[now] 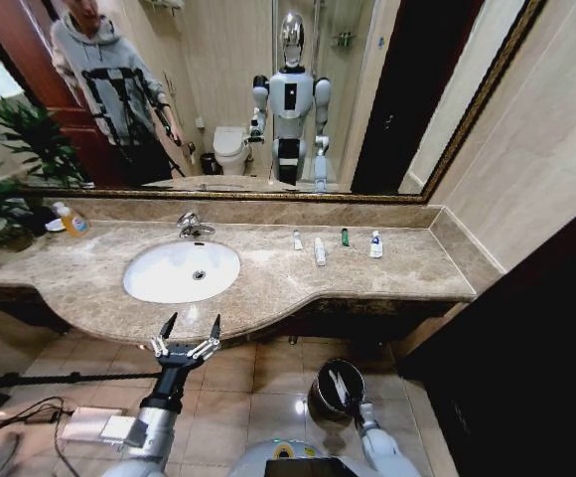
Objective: Pick up the trash from the sink and place it in the trash bin.
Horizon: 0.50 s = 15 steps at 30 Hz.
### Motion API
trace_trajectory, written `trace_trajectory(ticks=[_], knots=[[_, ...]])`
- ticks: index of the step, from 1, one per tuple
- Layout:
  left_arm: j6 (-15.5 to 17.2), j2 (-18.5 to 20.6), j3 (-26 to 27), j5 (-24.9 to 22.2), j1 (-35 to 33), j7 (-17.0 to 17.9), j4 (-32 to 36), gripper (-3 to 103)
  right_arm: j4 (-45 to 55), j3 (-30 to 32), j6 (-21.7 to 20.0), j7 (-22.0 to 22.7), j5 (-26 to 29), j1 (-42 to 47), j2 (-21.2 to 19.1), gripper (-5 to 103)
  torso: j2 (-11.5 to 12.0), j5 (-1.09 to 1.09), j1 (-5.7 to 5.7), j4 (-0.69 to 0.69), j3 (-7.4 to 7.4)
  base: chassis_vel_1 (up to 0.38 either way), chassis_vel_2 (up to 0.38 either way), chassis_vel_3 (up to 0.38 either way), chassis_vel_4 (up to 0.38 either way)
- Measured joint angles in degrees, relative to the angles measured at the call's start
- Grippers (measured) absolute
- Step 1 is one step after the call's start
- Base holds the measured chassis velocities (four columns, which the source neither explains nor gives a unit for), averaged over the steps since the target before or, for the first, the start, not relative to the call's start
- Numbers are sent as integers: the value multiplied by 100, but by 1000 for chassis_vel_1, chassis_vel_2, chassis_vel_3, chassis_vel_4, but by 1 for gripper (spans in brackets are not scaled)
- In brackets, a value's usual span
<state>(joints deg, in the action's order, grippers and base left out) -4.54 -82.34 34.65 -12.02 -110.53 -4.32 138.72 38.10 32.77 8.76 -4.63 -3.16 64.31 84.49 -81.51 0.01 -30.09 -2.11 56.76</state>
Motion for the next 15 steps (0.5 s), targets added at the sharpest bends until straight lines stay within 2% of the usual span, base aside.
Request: trace_trajectory(ticks=[1,4,6,7,8,10,11,12,14,15], knots=[[0,0,0,0,0,0,0,100,-17,1,0,-7,-6,-9,0,18,0,1,0,0,0,0,0,0,0],[0,0,0,0,0,0,0,100,-8,2,-29,-27,-49,0,-2,19,0,0,0,0,0,0,0,0,0],[0,0,0,0,0,0,0,100,-7,26,-40,-30,-193,18,-6,32,0,0,1,0,-1,0,0,0,0],[0,0,0,0,0,0,0,100,-7,26,-40,-30,-193,18,-6,32,0,0,1,0,-1,0,0,0,0],[0,0,0,0,0,0,0,100,11,34,-40,-28,-220,43,-6,38,0,0,1,0,-1,0,0,0,0],[0,0,0,0,0,0,0,100,71,40,-41,-27,-232,92,-7,38,0,-1,1,0,0,0,0,0,0],[0,0,0,0,0,0,0,100,177,47,-47,-26,-237,161,-16,49,0,-2,1,0,0,0,0,0,0],[0,0,0,0,0,0,0,100,222,50,-50,-24,-237,191,-23,49,0,-1,1,0,0,0,0,0,0],[0,0,0,0,0,0,0,100,424,69,-53,23,-243,346,-82,60,0,-1,1,0,-1,0,0,0,0],[0,0,0,0,0,0,0,100,424,69,-53,23,-243,346,-82,60,0,-1,1,0,-1,0,0,0,0]])
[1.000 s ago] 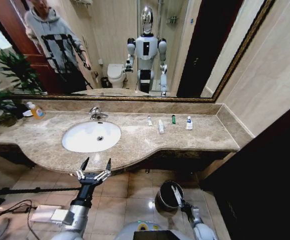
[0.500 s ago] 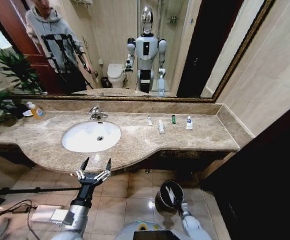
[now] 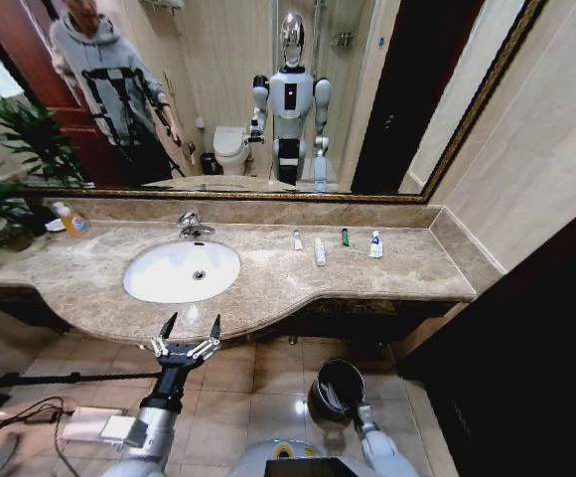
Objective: Pick up the trash from the sink and place it in the trash bin.
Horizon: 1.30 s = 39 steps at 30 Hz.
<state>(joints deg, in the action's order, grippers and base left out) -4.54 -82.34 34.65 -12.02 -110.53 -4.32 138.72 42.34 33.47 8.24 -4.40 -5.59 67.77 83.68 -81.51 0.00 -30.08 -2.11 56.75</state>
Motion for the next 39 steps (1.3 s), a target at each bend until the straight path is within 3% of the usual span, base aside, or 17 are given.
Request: trace_trajectory(ticks=[2,3,5,6,8,10,11,12,14,17,19,25,27,29,34,37,39], knots=[[0,0,0,0,0,0,0,100,134,18,1,46,0,102,-50,65,0,0,0,0,0,0,0,0,0],[0,0,0,0,0,0,0,100,378,51,-3,92,29,276,-99,76,0,0,0,0,0,0,0,0,0],[0,0,0,0,0,0,0,100,494,61,-12,103,67,361,-114,76,0,0,0,0,0,0,0,0,0],[0,0,0,0,0,0,0,100,769,74,5,118,228,555,-136,87,0,1,0,0,0,0,0,0,0],[0,0,0,0,0,0,0,100,927,79,51,119,327,672,-134,87,0,2,0,0,0,0,0,0,0],[0,0,0,0,0,0,0,100,1199,100,346,110,510,930,-94,96,0,1,0,1,0,0,0,0,0],[0,0,-1,0,0,0,0,100,1314,135,841,155,504,1089,-52,98,0,-1,0,1,0,0,0,0,0],[0,0,-1,0,0,0,0,100,1314,135,841,155,504,1089,-52,98,0,-1,0,1,0,0,0,0,0],[0,0,0,0,0,0,0,100,1489,236,1741,357,271,1305,45,100,0,1,0,0,0,0,0,0,0],[0,0,0,0,0,0,0,100,1768,309,2205,617,19,1527,137,93,0,0,0,0,0,0,0,0,0],[0,0,0,0,0,0,0,100,2280,434,2432,787,-155,1830,273,96,0,1,0,0,0,0,0,0,0],[0,0,0,0,0,-1,0,100,3665,538,2430,866,-146,2558,505,100,0,-1,0,1,0,0,0,0,0],[0,-1,0,0,0,0,0,100,4580,508,2232,871,-79,2988,506,100,0,2,0,0,0,0,0,0,0],[0,0,0,0,0,0,0,100,4757,500,2172,871,-41,3073,492,100,0,0,0,0,-1,0,0,0,0],[0,0,0,0,0,0,0,100,6256,288,1410,973,939,3584,229,100,0,-2,0,0,0,0,0,0,0],[0,0,0,0,0,0,0,100,6781,310,1077,974,1178,3632,255,100,0,1,0,0,0,0,0,0,0],[0,0,0,0,0,0,0,100,7371,250,651,913,1775,3613,120,100,0,2,0,0,0,0,0,0,0]])
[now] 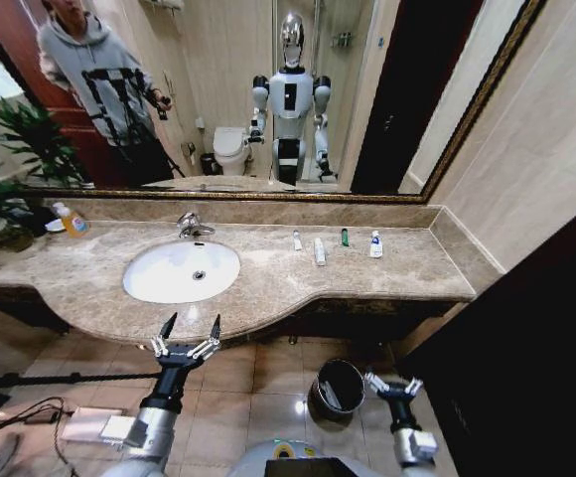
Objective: Pick up the trash from the sink and place it in the trash bin.
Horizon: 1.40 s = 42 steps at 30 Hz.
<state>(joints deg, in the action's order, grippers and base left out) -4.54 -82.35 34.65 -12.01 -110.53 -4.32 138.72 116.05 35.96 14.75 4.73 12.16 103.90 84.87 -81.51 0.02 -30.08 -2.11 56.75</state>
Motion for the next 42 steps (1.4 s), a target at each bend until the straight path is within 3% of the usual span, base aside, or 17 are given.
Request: trace_trajectory(ticks=[8,10,15,24,30,42], knots=[[0,1,0,0,0,-1,0,100,559,-171,-891,-71,749,-829,-258,100,0,-2,0,0,0,0,0,0,0],[0,0,0,0,0,0,0,100,560,-299,-1427,-2,1177,-1683,-565,100,0,-1,-1,-1,1,0,0,0,0],[0,0,0,0,0,-1,0,100,-23,-466,-1841,120,1221,-2823,-1008,100,1,-3,-1,-1,1,0,0,0,0],[0,0,0,0,0,0,0,100,-1337,-601,-2276,126,513,-4164,-1305,100,1,-3,-1,0,1,0,0,0,0],[0,0,0,0,0,0,0,100,-2223,-752,-2536,179,523,-4858,-1451,100,1,-2,-1,0,1,0,0,0,0],[0,0,0,0,0,0,0,100,-3646,-835,-2577,194,470,-5945,-1198,101,1,-2,-1,0,0,0,0,0,0]])
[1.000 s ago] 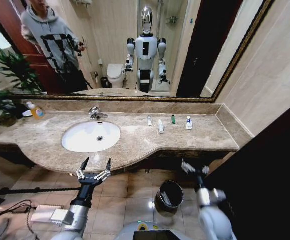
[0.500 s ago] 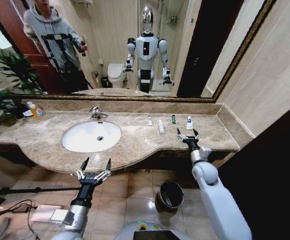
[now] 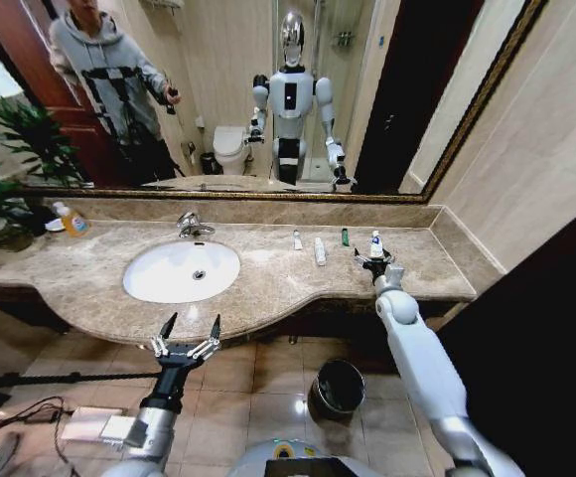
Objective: Pick up the trash from the sink and place it in the trash bin.
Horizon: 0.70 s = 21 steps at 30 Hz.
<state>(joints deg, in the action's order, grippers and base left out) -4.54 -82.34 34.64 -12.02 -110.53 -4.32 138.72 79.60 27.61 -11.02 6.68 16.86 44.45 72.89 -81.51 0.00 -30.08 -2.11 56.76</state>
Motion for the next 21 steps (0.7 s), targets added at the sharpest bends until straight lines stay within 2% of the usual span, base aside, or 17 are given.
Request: trace_trajectory(ticks=[9,16,21], knots=[[0,0,0,0,0,0,0,100,-428,147,-29,72,-33,-331,123,99,0,0,0,0,0,0,0,0,0],[0,0,0,0,0,0,0,100,-668,214,-52,88,-18,-424,56,99,0,0,0,0,0,0,0,0,0],[0,0,0,0,0,0,0,100,-801,244,-52,86,-23,-461,54,94,0,0,0,0,0,0,0,0,0]])
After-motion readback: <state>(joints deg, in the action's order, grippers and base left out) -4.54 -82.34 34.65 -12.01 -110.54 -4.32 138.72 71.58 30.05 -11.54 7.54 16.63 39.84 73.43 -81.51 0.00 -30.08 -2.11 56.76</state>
